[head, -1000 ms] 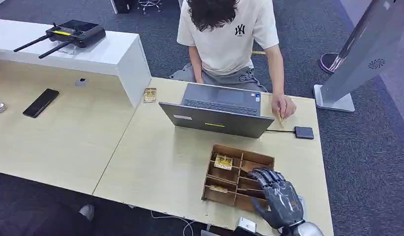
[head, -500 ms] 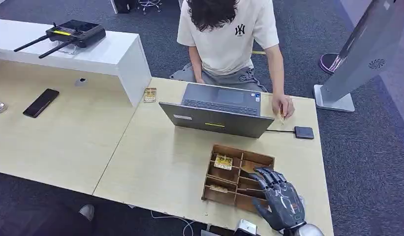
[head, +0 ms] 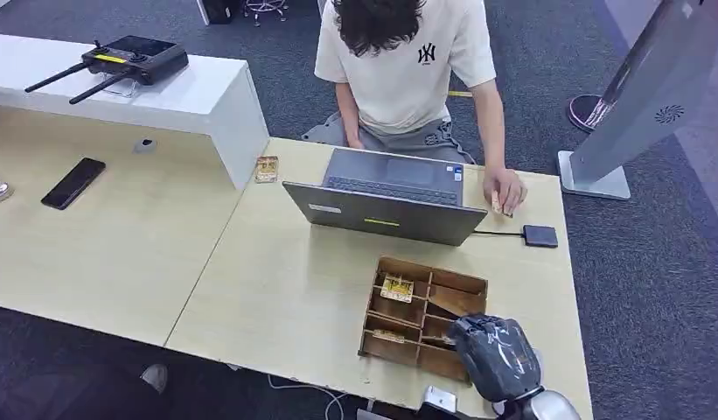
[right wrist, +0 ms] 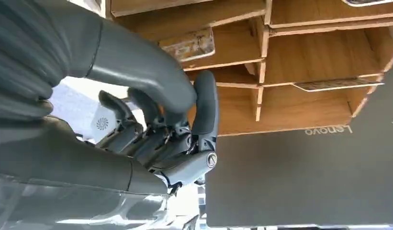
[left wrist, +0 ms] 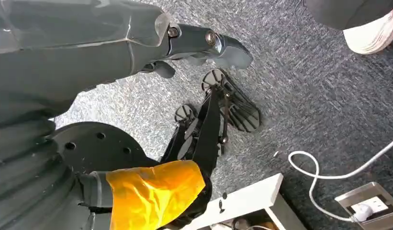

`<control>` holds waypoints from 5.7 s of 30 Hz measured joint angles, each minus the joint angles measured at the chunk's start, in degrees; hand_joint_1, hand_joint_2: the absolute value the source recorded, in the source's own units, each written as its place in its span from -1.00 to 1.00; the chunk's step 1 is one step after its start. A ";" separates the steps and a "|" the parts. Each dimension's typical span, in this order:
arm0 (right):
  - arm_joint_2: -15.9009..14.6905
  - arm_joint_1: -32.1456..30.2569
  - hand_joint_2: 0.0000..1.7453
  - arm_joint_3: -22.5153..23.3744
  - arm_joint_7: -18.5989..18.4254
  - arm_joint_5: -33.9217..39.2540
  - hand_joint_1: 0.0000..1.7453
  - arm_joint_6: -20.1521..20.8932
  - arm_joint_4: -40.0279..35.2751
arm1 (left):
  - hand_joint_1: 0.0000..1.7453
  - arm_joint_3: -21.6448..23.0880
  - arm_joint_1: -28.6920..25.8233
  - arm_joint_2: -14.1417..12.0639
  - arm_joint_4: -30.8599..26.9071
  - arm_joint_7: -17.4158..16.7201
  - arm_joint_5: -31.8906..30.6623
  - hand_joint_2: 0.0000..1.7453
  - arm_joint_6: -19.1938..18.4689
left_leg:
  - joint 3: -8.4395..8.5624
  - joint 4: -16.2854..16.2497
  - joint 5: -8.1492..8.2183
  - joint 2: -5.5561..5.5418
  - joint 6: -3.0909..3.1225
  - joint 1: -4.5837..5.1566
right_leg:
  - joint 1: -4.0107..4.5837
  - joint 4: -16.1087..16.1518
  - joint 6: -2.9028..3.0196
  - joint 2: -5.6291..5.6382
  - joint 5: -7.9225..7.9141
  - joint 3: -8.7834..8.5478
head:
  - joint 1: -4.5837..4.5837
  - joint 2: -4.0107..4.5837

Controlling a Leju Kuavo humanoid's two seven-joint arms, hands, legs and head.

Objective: Pass the card to the sensor for recognition and then transmit it.

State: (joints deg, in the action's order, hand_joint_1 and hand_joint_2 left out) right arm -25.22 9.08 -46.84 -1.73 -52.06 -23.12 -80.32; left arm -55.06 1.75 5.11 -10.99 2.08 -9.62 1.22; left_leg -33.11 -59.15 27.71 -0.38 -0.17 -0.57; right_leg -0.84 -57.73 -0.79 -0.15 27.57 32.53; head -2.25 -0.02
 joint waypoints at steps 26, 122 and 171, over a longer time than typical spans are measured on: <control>0.87 2.62 1.00 -0.09 0.74 -0.46 -0.70 -4.26 1.66 | -1.00 -1.60 -0.06 -0.44 0.00 -1.51 0.50 1.00 2.56 | 0.03 0.00 -0.02 0.00 0.02 0.01 | 0.00 0.00 0.00 -0.02 -0.01 -0.04 | -0.02 0.00; -2.41 -0.09 1.00 2.78 0.48 0.89 0.32 -2.43 -5.75 | -1.00 -3.26 0.34 -0.68 0.00 -1.92 1.73 1.00 3.93 | -0.01 0.00 -0.04 -0.01 -0.05 0.00 | 0.00 0.01 0.01 -0.01 -0.02 0.01 | 0.00 0.00; -3.48 -1.59 1.00 0.68 1.18 7.28 0.04 4.13 -7.78 | -1.00 -3.83 0.35 -0.70 0.00 -0.96 1.25 1.00 1.51 | -0.01 -0.01 -0.04 0.00 -0.05 0.00 | 0.00 0.01 0.01 -0.01 -0.02 0.02 | 0.00 0.00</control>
State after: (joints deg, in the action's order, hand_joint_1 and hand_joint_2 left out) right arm -28.70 7.49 -46.16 -0.55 -44.78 -18.99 -88.11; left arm -58.88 2.10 4.42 -10.99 1.11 -8.37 2.73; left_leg -33.11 -59.16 27.67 -0.38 -0.23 -0.57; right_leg -0.84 -57.71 -0.78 -0.16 27.55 32.55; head -2.25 -0.02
